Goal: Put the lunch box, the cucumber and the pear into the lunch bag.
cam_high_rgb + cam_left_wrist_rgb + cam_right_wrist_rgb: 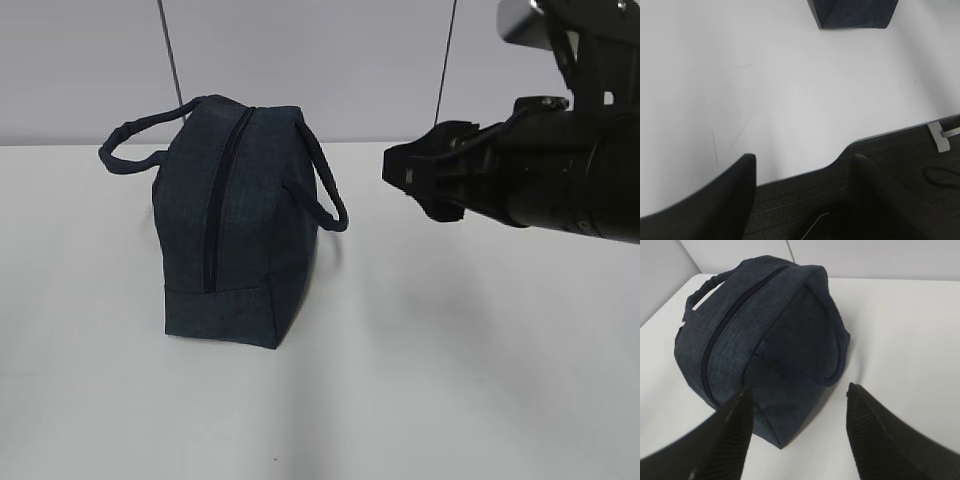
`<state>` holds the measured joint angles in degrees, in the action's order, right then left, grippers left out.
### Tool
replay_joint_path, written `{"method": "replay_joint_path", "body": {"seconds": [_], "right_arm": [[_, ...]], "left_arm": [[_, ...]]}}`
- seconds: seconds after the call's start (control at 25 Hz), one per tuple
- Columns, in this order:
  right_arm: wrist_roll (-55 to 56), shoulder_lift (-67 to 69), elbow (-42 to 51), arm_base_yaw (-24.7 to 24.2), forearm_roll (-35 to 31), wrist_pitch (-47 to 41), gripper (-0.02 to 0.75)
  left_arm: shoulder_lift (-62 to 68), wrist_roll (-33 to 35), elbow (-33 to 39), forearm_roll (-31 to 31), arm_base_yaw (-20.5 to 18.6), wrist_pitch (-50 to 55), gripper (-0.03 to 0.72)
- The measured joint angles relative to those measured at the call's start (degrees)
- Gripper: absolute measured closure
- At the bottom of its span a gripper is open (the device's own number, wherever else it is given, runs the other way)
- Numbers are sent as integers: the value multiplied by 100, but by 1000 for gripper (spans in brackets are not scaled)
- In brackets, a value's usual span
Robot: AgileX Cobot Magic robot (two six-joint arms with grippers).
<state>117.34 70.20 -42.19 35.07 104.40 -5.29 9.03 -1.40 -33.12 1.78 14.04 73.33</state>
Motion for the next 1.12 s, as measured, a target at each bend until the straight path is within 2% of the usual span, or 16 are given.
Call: {"method": "replay_joint_path", "body": {"seconds": [0.28, 0.4, 0.48, 0.56, 0.92, 1.0, 1.12], "right_arm": [[-607, 76, 0, 0, 0, 294, 299], [-1879, 76, 0, 0, -793, 305, 299], [-3171, 76, 0, 0, -2036, 305, 299], [-5046, 76, 0, 0, -3643, 229, 298], [-13030, 86, -126, 0, -11368, -514, 299], [-14202, 86, -126, 0, -12547, -514, 299], [-14882, 86, -126, 0, -13214, -502, 299]], "left_arm": [[0, 0, 0, 0, 0, 0, 274], [0, 0, 0, 0, 0, 0, 275], [0, 0, 0, 0, 0, 0, 280], [0, 0, 0, 0, 0, 0, 288], [0, 0, 0, -4, 0, 0, 308], [0, 0, 0, -4, 0, 0, 314], [0, 0, 0, -4, 0, 0, 321]]}}
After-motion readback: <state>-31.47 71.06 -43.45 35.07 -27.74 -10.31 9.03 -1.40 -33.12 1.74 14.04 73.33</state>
